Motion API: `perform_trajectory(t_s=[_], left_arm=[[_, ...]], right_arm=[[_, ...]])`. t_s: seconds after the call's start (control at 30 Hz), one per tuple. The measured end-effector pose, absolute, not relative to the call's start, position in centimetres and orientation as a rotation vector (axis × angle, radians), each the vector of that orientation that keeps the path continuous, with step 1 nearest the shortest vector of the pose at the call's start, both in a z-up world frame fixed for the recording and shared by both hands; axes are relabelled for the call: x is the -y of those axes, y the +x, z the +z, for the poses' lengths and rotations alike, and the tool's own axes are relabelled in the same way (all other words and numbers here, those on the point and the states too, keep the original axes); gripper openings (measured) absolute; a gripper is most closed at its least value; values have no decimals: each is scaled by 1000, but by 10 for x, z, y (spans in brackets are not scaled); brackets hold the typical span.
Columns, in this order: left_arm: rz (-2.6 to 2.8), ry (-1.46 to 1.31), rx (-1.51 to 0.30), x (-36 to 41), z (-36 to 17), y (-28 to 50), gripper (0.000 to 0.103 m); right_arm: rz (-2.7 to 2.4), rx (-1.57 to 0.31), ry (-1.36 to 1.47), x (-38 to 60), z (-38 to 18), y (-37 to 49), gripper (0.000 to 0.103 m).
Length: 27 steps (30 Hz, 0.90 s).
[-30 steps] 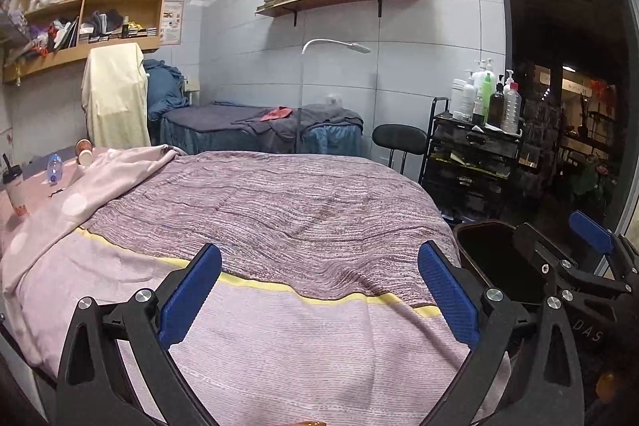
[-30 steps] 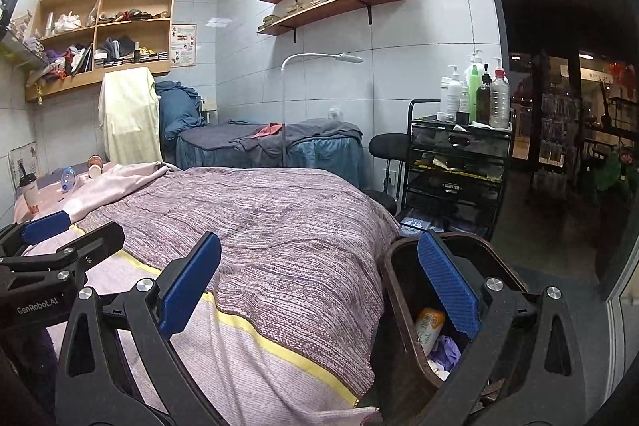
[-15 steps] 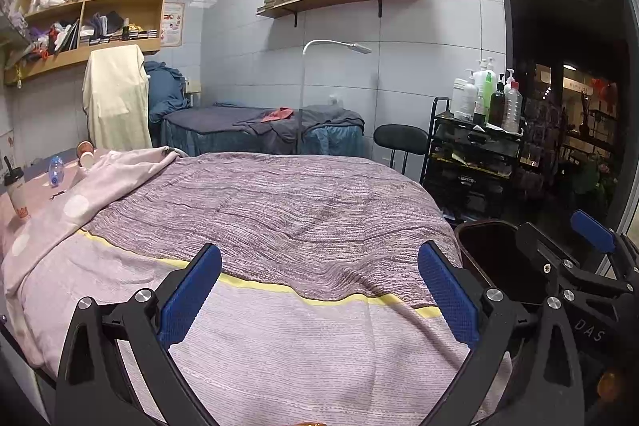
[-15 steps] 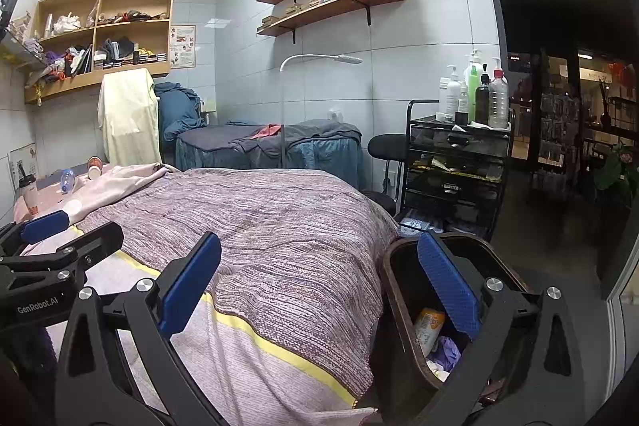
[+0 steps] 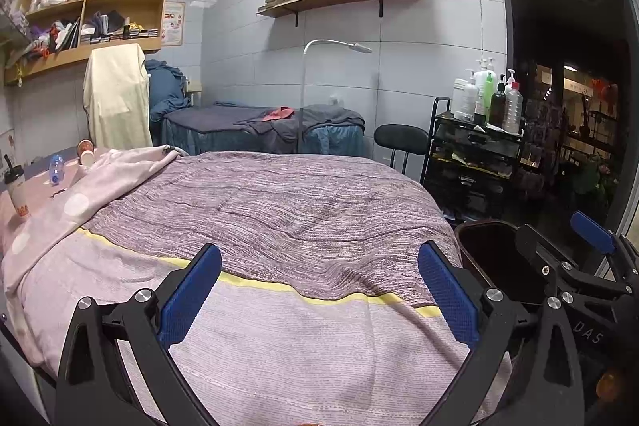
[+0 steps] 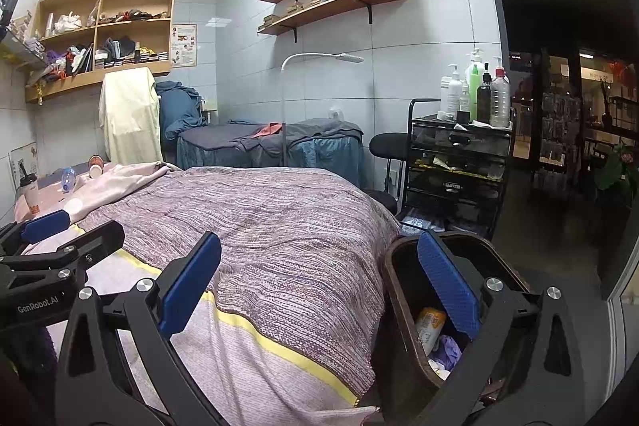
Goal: Collect trash
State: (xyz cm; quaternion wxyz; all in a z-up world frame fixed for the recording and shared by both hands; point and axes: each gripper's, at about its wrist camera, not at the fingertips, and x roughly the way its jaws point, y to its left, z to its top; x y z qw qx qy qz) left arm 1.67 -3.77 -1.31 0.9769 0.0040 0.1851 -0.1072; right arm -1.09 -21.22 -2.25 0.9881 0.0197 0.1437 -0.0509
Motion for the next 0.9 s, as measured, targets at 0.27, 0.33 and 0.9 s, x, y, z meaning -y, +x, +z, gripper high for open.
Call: perform_trajectory(t_s=[0.27,0.33,0.9], left_arm=[[-214,7,-373,37,-14,16,97],[-215,8,-374,37,-14,16,97],[-213,9,-384,41,-15,17,97]], right_arm=[[-102,-289,41,212,-23,-10,97],[-101,-291,41,212,-24,-10,97],[-105,-296,47,211,-27,-9,97]])
